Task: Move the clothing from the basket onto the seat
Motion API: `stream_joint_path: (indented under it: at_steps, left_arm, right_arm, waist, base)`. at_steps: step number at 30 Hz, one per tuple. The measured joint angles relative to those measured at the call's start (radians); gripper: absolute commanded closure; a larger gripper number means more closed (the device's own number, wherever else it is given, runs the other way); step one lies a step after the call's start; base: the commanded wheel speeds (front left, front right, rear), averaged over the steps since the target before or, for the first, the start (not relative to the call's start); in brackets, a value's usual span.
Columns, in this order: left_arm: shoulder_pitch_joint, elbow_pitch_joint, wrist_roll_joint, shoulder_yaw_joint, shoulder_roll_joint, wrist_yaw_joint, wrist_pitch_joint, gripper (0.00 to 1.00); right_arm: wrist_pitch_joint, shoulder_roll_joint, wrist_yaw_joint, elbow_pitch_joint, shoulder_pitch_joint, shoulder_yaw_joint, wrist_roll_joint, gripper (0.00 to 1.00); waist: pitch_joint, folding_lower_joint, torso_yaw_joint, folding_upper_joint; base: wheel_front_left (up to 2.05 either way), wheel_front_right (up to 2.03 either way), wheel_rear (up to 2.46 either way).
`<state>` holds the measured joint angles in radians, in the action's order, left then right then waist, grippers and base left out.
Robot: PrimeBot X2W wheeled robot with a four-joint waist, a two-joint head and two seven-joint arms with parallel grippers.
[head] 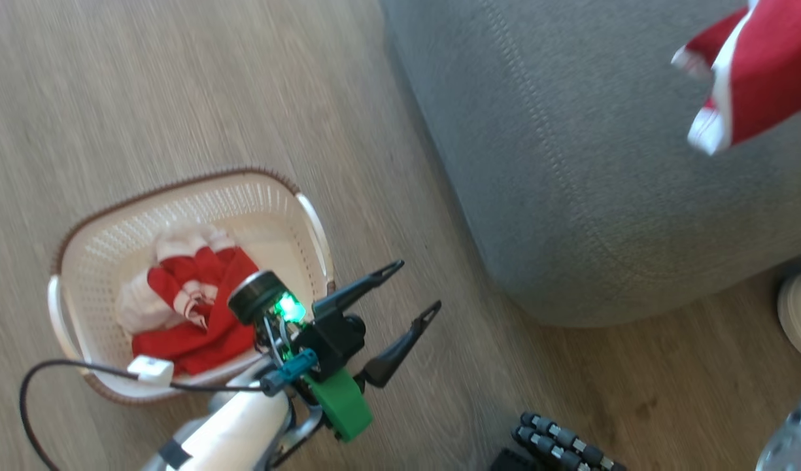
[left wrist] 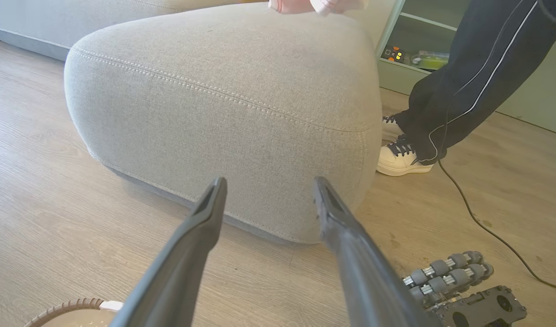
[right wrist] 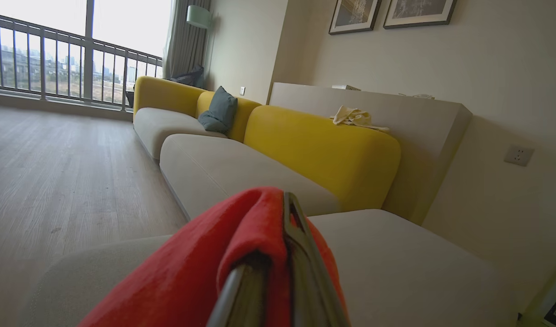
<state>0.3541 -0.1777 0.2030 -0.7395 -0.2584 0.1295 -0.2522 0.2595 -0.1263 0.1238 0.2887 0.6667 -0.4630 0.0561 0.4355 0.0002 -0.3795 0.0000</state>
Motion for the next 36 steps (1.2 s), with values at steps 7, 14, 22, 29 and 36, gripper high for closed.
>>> stream_joint_path:
  at_steps: [7, 14, 22, 29, 36]
  left_arm:
    - [0.057, 0.028, 0.000, -0.010, -0.051, 0.000, 0.000, 0.00]
    - [0.095, 0.035, 0.001, -0.048, -0.066, 0.000, 0.000, 0.00]
    - [0.119, 0.040, 0.011, -0.051, -0.066, 0.000, 0.000, 0.00]
    - [0.138, 0.045, 0.013, -0.049, -0.065, 0.000, 0.000, 0.00]
    - [0.140, 0.045, 0.017, -0.057, -0.063, 0.000, 0.000, 0.00]
  right_arm:
    - [0.000, -0.066, 0.000, 0.207, 0.231, -0.048, -0.076, 1.00]
    - [0.000, -0.130, 0.000, 0.434, 0.375, -0.114, -0.096, 1.00]
    - [-0.012, -0.157, 0.000, 0.640, 0.473, -0.173, -0.077, 1.00]
    - [-0.077, -0.214, 0.000, 0.771, 0.517, -0.238, 0.053, 1.00]
    - [-0.130, -0.213, 0.000, 0.831, 0.534, -0.308, 0.176, 1.00]
  waist:
    - [0.111, -0.0001, 0.016, 0.0000]
    - [0.183, -0.0002, 0.050, 0.0001]
    - [0.218, -0.0001, 0.092, 0.0001]
    - [0.246, -0.0002, 0.127, 0.0001]
    - [0.256, -0.0001, 0.152, 0.0001]
  base:
    - [0.00, 0.00, 0.00]
    - [0.00, 0.00, 0.00]
    - [0.00, 0.00, 0.00]
    - [0.00, 0.00, 0.00]
    - [0.00, 0.00, 0.00]
